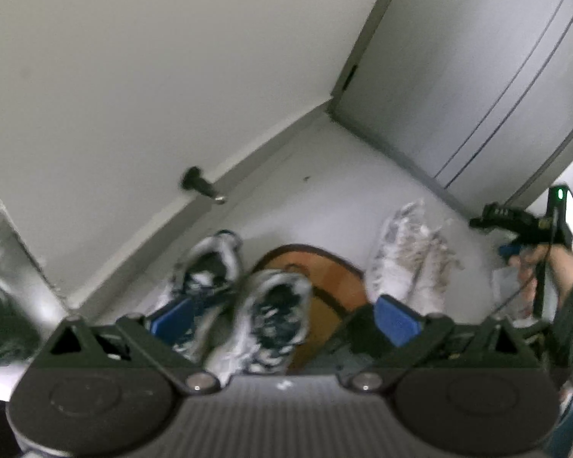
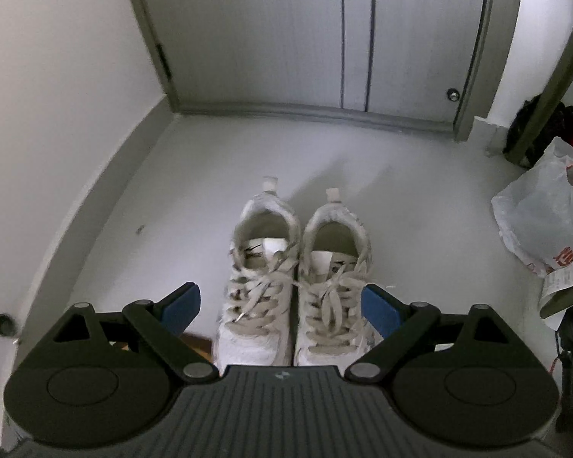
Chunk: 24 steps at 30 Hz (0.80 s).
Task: Organize scattered shoes
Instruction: 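Lower the right tool onto the white sneakers' heel collars and close it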
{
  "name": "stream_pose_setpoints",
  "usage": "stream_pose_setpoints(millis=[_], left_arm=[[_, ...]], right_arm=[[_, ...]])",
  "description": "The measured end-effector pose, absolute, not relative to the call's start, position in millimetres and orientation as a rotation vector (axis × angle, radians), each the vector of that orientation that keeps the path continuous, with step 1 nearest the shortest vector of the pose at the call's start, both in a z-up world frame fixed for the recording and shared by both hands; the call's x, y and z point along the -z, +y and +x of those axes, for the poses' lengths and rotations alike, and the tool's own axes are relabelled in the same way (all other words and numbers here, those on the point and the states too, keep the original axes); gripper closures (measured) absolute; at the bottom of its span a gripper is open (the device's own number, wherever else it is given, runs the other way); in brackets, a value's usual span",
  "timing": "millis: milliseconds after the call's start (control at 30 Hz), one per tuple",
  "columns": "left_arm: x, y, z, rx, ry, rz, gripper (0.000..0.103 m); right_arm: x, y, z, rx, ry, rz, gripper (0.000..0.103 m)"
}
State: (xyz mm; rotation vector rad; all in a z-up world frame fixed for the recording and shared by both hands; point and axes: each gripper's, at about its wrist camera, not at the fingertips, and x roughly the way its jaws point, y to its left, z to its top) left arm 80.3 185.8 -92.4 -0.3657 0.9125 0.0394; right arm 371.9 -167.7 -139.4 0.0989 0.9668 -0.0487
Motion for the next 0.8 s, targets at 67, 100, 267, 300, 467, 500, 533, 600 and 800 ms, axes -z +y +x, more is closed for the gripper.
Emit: stream_pose_setpoints(millis=[67,100,267,300,467,500,533,600,800], left_arm=[[99.4,194.5,74.0,-0.058,0.938,-0.351,0.001],[102.2,198.1,72.2,-0.066,0.947,-0.356,0.001],[105.8,196.0,78.7,-0.006,0.954,-0.363,0.001],[105.6,195.3,80.8,-0.005,0.965,-0.377,0.001],[91.5,198.5,86.8,0.024,1.014,-0.414,0.003],[84.5,202.1,86.4,0.0,1.019,-0.402,0.003],[77.9,207.1,84.9,-0.021,1.022,-0.409,0.003],[72.6,213.9,80.9,-0.054,1.019,-0.433,0.003],[69.8,212.2,71.0,-0.182,1.037,-0.41,0.003]], right_arm=[[143.1,-166.2,379.3,0.053,0.972,0.11,0.009],[143.4,-165.5,381.5,0.052,0.967,0.112,0.009],[137.9,-166.8,387.3,0.043,0.939,0.157,0.009],[136.7,-167.7,389.7,0.036,0.94,0.153,0.009],[131.3,-180.8,403.8,0.043,0.947,0.195,0.009],[132.0,-182.5,406.9,0.042,0.953,0.204,0.009],[132.9,-184.1,410.1,0.041,0.959,0.211,0.009],[136.7,-186.3,418.0,0.037,0.98,0.218,0.009],[158.9,-188.8,447.6,0.024,1.028,0.195,0.009]])
